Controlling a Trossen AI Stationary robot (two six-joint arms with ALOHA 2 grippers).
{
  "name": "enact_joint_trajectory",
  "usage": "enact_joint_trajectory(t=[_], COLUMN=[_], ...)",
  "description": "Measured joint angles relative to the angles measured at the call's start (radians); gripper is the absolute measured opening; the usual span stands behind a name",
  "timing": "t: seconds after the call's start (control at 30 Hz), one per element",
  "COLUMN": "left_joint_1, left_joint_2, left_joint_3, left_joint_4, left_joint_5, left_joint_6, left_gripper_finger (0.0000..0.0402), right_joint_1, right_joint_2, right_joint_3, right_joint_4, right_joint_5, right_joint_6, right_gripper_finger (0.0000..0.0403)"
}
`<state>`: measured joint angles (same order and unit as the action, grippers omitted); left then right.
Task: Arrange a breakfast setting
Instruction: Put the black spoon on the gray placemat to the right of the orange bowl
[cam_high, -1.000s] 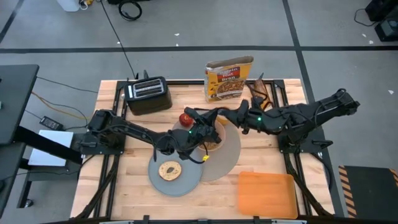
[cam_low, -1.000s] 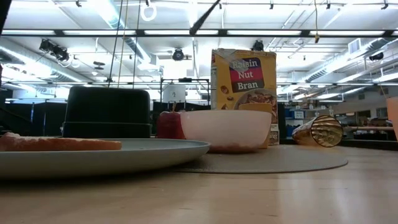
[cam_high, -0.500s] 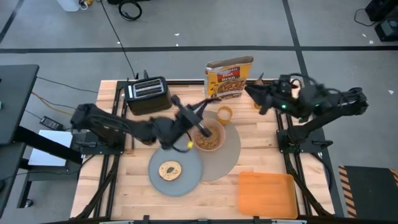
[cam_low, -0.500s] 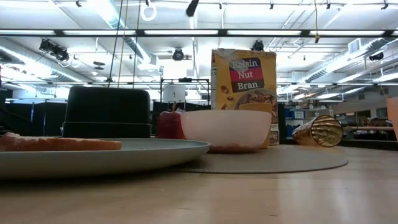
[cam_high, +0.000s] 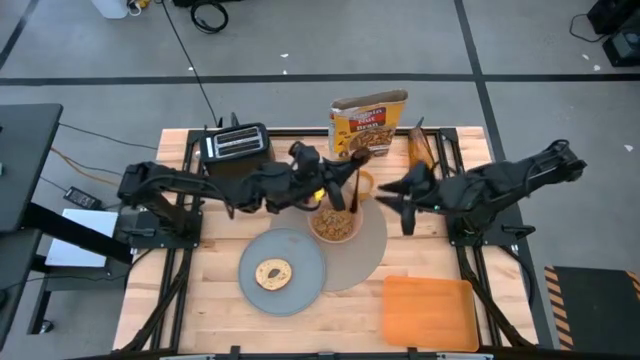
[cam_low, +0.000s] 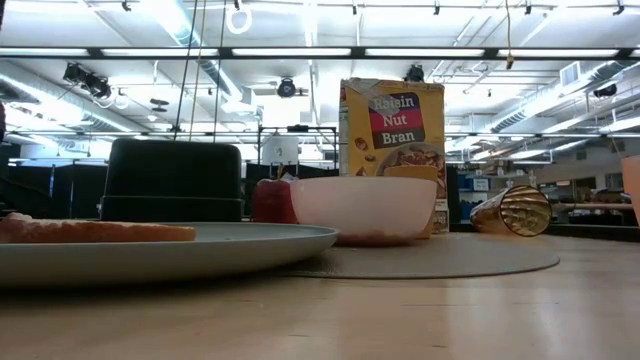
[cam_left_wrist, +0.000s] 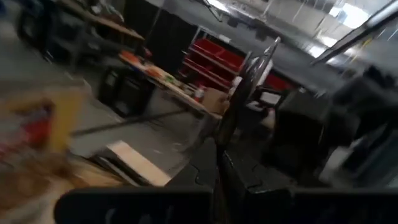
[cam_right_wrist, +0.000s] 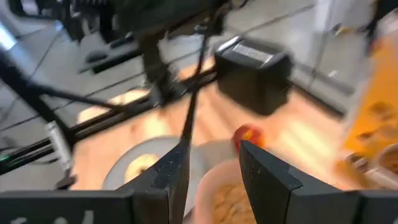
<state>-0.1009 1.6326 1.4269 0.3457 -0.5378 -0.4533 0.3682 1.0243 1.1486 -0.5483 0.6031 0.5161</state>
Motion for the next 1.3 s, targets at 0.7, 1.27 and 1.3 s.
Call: enact_joint_trajectory(t=[0.7, 1.27, 1.3], left_joint_1=[-0.018, -0.024, -0.027], left_joint_2=[0.093, 0.093, 0.093], left_joint_3=[0.0, 0.0, 0.0], left_joint_4=[0.213, 0.198, 0.198], left_joint_5=[0.011, -0.013, -0.014], left_joint_6=[-0.194, -0.139, -0.125], left_gripper_finger=[0.0014, 0.0057, 0.0067], right_joint_1=[0.006, 0.006, 0.006], right_joint_2=[0.054, 0.053, 0.053], right_joint_3=[-0.057, -0.057, -0.057], right_joint_4=[0.081, 0.116, 0.117], right_joint_5=[-0.283, -0.291, -0.291], right_joint_6=[0.4, 0.511, 0.534], right_gripper_finger=[0.0083, 0.0012, 0.0012])
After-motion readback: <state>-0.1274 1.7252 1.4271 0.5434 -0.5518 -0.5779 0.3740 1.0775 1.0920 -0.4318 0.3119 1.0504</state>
